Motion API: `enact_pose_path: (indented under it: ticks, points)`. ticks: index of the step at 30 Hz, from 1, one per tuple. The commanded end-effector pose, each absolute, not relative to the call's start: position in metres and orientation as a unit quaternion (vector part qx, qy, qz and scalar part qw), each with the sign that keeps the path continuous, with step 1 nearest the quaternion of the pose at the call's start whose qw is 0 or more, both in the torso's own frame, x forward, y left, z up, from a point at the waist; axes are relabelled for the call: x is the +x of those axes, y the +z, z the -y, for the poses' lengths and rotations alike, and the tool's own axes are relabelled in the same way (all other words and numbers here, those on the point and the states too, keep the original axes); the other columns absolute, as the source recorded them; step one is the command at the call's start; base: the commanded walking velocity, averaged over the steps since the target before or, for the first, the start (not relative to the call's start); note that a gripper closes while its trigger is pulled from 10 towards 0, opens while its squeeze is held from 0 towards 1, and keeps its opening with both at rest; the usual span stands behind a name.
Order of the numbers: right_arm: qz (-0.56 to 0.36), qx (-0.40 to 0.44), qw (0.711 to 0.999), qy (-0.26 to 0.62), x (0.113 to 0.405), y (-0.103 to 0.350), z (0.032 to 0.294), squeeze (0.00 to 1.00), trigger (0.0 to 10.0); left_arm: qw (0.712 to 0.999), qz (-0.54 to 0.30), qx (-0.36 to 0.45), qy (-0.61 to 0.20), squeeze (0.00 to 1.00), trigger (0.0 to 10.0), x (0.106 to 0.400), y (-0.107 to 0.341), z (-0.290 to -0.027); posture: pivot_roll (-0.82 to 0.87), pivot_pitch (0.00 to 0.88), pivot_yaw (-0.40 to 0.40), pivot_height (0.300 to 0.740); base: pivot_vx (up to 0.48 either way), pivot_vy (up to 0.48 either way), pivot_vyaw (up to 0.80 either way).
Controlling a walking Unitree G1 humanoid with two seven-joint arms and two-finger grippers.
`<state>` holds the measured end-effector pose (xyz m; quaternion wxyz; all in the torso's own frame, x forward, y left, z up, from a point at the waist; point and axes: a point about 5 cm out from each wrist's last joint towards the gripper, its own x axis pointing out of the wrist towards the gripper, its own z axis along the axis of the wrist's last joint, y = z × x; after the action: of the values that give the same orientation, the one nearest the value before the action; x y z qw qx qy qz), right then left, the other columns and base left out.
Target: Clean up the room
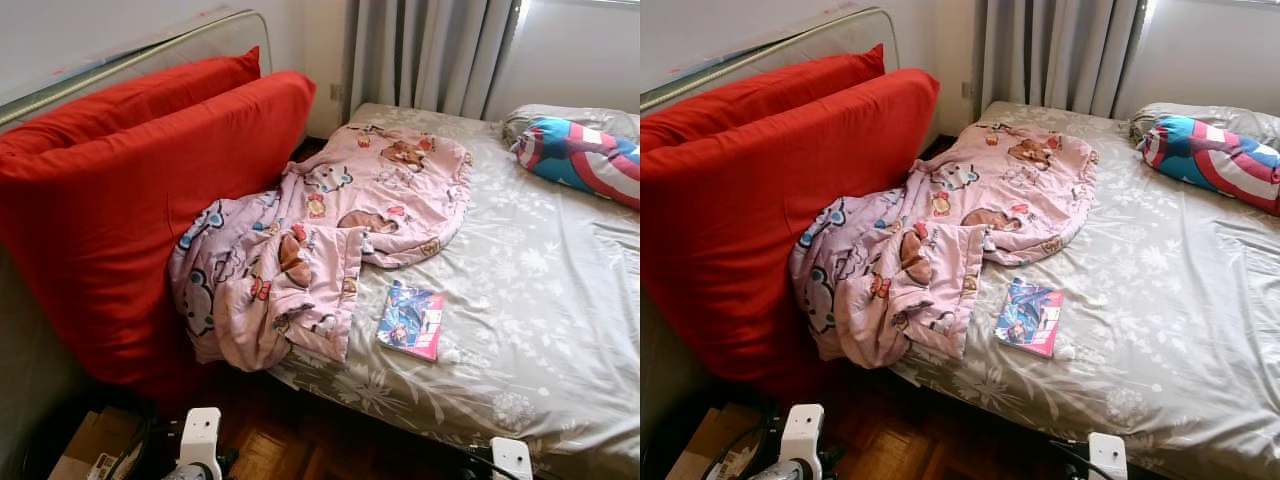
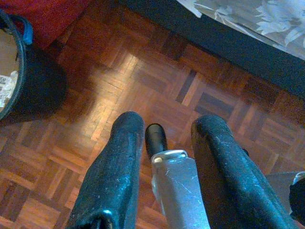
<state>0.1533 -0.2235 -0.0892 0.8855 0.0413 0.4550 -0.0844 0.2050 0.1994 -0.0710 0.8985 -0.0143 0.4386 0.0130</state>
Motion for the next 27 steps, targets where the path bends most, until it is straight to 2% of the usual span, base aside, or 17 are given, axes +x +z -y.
enact_pose_path:
  ticks: [1, 27]
  points:
    - [-0.461, 0.042, 0.883, -0.08, 0.1518, -0.0902, 0.2225, 0.0, 10.0, 0.9, -0.436, -0.013, 0.019, 0.0, 10.0, 0.2039, -0.0708, -0.2031, -0.1, 0.0, -0.02, 0.74, 0.0, 0.0, 0.0]
    - [-0.463, 0.04, 0.882, -0.079, 0.1504, -0.091, 0.2211, 0.0, 10.0, 0.899, -0.438, -0.014, 0.017, 0.0, 10.0, 0.2021, -0.0715, -0.2044, -0.11, 0.0, -0.012, 0.74, 0.0, 0.0, 0.0]
